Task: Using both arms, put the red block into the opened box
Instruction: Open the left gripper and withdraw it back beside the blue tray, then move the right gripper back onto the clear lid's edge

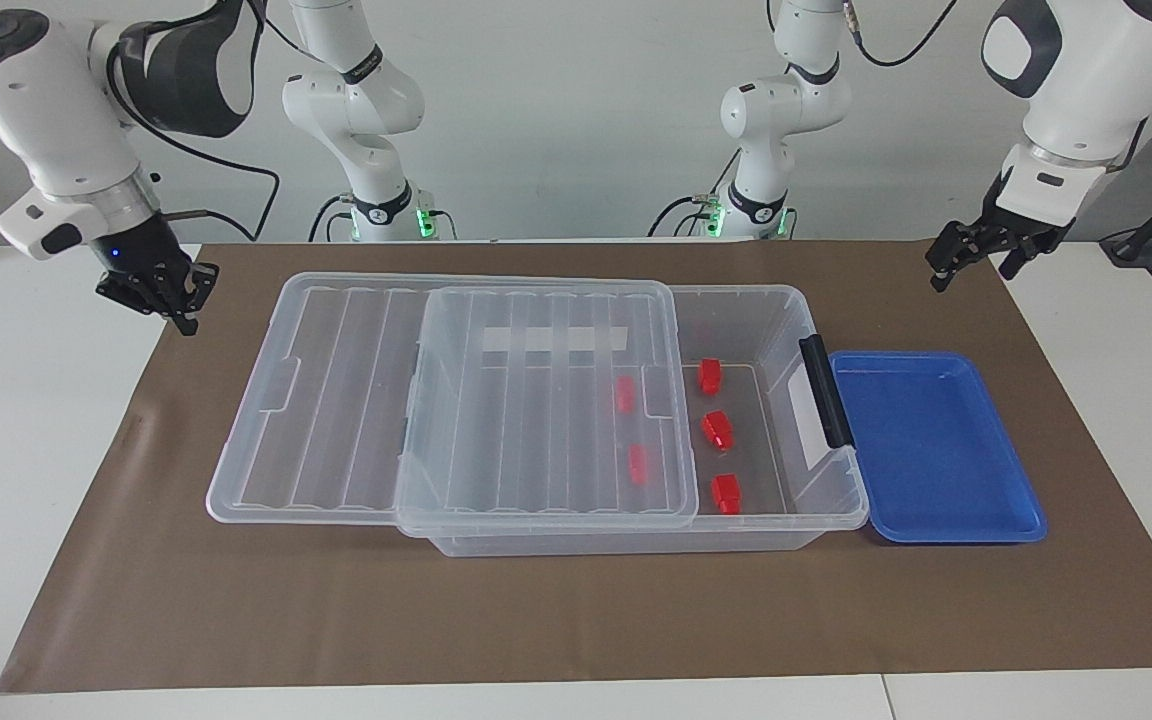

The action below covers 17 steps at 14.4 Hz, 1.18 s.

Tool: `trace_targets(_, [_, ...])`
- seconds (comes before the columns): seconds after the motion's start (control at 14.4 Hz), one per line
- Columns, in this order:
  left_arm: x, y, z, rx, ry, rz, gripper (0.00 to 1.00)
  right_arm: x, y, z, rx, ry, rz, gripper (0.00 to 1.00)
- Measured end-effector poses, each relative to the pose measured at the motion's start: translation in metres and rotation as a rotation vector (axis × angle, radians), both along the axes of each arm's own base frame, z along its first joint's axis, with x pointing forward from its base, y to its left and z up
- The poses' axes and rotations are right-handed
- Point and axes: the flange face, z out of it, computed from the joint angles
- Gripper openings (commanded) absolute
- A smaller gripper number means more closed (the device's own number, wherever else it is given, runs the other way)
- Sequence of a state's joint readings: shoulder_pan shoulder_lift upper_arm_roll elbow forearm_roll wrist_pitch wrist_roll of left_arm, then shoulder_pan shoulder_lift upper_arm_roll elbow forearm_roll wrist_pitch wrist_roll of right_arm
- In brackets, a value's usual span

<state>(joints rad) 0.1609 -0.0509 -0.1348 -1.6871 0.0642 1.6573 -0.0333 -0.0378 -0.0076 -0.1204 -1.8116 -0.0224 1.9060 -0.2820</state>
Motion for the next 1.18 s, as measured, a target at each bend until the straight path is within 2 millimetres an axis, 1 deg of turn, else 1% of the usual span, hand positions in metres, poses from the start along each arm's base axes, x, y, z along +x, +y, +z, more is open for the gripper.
trace_targets(0.14, [0.0, -0.006, -0.001, 0.0, 0.005, -0.016, 1.0, 0.014, 0.0, -0.028, 0.007, 0.005, 0.006, 0.0])
trace_targets(0.28, [0.0, -0.013, -0.003, 0.0, 0.011, -0.032, 1.0, 0.022, -0.003, -0.053, 0.071, 0.0, 0.024, 0.0])
trace_targets(0.42, [-0.001, -0.022, -0.004, -0.002, 0.015, -0.048, 1.0, 0.026, -0.016, -0.071, 0.107, 0.003, 0.036, 0.0])
trace_targets(0.48, [-0.001, -0.027, -0.004, -0.003, 0.018, -0.057, 1.0, 0.027, -0.02, -0.076, 0.121, 0.005, 0.033, 0.0])
trace_targets(0.62, [-0.002, -0.029, -0.005, -0.003, 0.023, -0.061, 1.0, 0.03, -0.019, -0.079, 0.134, -0.009, 0.03, 0.0])
trace_targets(0.83, [-0.002, -0.018, -0.005, -0.009, 0.025, -0.05, 1.0, 0.034, -0.008, -0.08, 0.153, -0.026, 0.036, 0.0])
trace_targets(0.97, [-0.002, -0.025, -0.005, -0.013, 0.025, -0.064, 1.0, 0.037, 0.0, -0.081, 0.162, -0.035, 0.044, 0.0])
trace_targets(1.18, [-0.002, -0.034, -0.006, -0.013, 0.028, -0.081, 1.0, 0.04, 0.007, -0.085, 0.161, -0.041, 0.053, 0.0])
